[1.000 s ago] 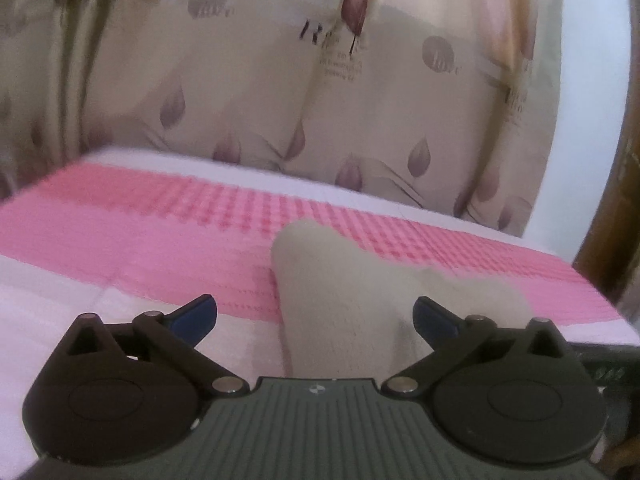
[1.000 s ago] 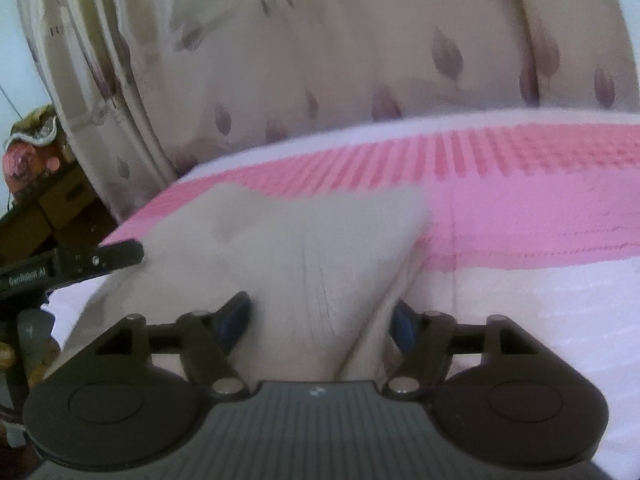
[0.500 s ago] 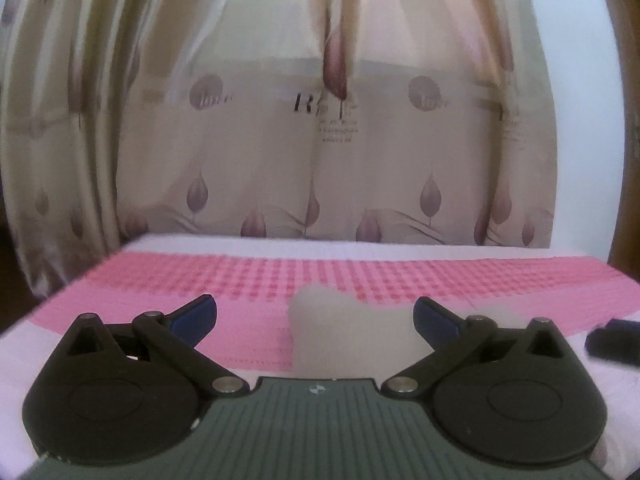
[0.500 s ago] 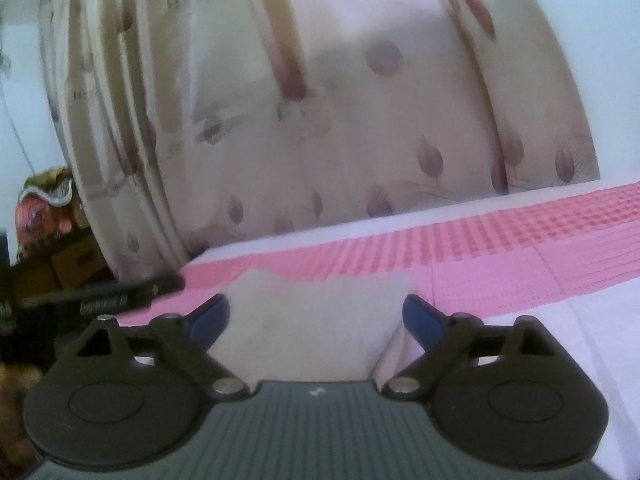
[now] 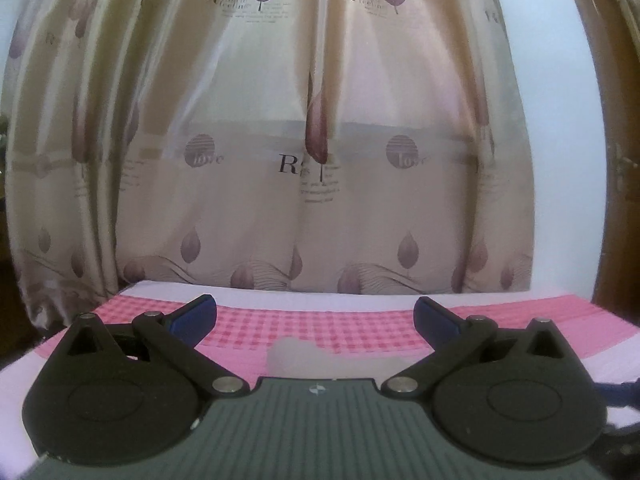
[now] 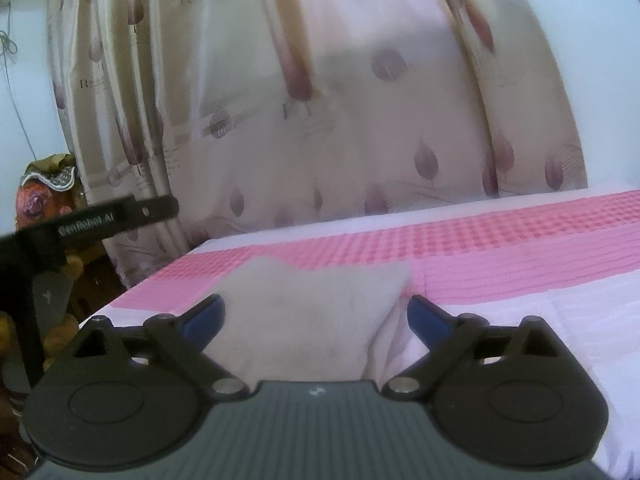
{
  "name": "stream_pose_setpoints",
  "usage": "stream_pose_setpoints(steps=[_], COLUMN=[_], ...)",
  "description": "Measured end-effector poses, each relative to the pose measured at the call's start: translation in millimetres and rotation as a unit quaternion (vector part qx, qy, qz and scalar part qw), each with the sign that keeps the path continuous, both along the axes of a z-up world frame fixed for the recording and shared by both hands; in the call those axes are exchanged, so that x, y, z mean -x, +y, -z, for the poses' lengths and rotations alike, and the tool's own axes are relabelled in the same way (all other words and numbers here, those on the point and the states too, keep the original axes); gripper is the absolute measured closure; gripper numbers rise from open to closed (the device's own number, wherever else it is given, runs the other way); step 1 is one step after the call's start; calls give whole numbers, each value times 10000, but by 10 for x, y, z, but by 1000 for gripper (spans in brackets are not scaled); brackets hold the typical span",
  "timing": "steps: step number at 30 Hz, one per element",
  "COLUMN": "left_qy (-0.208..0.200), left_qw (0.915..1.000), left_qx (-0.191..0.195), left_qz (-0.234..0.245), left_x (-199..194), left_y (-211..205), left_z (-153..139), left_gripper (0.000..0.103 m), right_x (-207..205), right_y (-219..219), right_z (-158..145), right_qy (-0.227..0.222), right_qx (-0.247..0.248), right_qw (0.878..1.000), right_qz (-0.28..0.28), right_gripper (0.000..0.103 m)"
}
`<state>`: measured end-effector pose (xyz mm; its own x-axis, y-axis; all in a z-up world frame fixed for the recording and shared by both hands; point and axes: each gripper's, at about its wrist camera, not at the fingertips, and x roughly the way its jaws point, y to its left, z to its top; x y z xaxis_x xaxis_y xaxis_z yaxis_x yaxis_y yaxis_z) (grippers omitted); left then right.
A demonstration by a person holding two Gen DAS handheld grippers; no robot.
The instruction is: Fold small clothes
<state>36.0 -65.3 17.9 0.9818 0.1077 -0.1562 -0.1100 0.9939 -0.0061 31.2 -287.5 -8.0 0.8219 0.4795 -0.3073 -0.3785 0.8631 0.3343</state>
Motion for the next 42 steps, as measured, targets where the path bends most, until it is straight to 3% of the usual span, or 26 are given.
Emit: stream_pose_setpoints(steps=[9, 15, 25, 31, 42], left_qy=[-348, -488, -325, 2, -5], left_qw=[9977, 9961, 9965, 9962, 9990], left_qx=[-307, -222, -363, -62, -24], left_qz=[491, 696, 683, 868, 457], left_x=[149, 221, 233, 178, 126], left_y=[-120, -161, -224, -172, -111], left_z=[-154, -204, -169, -65, 80], left_gripper=[0, 0, 0, 0, 0], right_x=[138, 207, 242, 234, 239], right_y=[25, 21, 23, 43, 83], right_z=[-103, -197, -216, -189, -149], right_qy=[-270, -455, -501, -445, -406], right_qx=[237, 269, 337, 431, 578], right_qw=[9992, 9984, 9980, 9978, 9966], right_qz=[147, 185, 189, 251, 420], right_gripper=[4, 2, 1, 1, 1])
